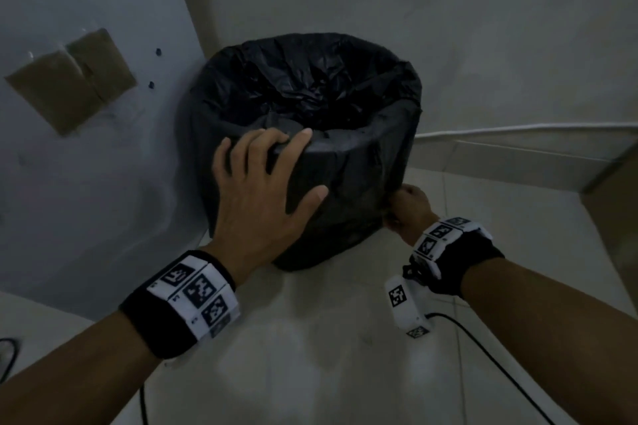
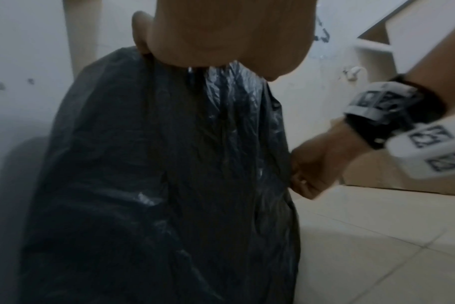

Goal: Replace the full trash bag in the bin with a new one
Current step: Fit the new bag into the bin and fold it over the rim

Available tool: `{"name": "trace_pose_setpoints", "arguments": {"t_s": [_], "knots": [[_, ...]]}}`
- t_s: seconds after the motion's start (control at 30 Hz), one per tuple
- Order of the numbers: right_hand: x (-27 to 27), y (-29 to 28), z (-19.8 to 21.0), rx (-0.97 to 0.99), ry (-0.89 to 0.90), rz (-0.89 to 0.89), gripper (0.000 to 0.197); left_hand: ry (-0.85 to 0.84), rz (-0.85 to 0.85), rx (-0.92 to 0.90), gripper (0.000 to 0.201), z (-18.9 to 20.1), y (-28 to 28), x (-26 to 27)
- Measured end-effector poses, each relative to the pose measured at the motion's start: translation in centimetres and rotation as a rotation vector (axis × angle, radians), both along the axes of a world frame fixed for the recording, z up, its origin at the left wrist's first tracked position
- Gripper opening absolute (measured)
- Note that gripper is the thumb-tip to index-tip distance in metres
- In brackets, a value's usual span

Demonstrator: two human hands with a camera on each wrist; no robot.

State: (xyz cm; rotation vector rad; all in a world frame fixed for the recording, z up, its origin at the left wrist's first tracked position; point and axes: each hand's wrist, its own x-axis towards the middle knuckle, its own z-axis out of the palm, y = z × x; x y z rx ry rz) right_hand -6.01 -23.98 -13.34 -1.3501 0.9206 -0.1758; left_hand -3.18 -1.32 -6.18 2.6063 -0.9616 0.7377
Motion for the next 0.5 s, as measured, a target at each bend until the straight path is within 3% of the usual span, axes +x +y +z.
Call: {"name": "trace_pose_setpoints", "arguments": {"t_s": [0.13,0.23,0.3,0.5], "knots": [[-0.4,1.5,-1.4,0.064,0.079,0.075,0.013,-0.018,-0.010,-0.052,0.057,0.2,0.2,0.4],[-0.6,2.2,-1.6,0.089,0.126,0.199,0.004,-0.050,-0.051,0.039,0.063,0.2,-0.3,0.1],[-0.9,1.9,-1.9,0.099,0.175,0.259,0.013,-0.029,-0.047,0.070,0.067,0.3,-0.4,0.0],[-1.6,-0.5,-2.6,0.178,0.241,0.130,0.019,0.065,-0.036,-0.120,0.054,0.8,1.3,1.4]]}}
